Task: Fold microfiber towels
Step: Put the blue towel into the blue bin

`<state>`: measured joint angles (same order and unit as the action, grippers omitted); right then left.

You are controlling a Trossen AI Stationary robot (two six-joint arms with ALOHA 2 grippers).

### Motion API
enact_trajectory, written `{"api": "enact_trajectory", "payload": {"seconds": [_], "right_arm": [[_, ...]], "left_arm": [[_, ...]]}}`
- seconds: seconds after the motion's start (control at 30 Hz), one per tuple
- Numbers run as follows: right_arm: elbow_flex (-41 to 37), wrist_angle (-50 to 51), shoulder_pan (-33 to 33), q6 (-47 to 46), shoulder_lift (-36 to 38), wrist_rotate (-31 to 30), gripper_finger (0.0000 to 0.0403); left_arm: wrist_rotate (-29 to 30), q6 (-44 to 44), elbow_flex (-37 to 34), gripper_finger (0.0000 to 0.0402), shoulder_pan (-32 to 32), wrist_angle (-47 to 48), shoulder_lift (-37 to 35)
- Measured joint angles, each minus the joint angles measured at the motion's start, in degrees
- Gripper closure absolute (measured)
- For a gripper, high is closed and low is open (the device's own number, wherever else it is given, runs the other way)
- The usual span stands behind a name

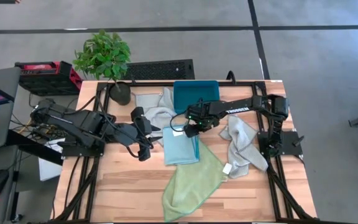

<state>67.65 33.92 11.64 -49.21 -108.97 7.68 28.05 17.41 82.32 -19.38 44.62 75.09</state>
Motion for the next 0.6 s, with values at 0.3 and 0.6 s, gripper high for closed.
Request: {"api": "enact_trajectory", "payload": {"seconds": [0.3,0.6], "right_arm": [[0.1,-3.2,1.3,2.7,-0.2,2.0,0.02],[-0.3,-3.3,2.5,3.2,-1.6,4.4,0.0201]], "left_arm": [[-0.8,-0.2,0.0,0.0269,0.0,0.0,0.0],[-1.2,0.1,0.0,0.0269,-0.6,0.1,0.0]]}}
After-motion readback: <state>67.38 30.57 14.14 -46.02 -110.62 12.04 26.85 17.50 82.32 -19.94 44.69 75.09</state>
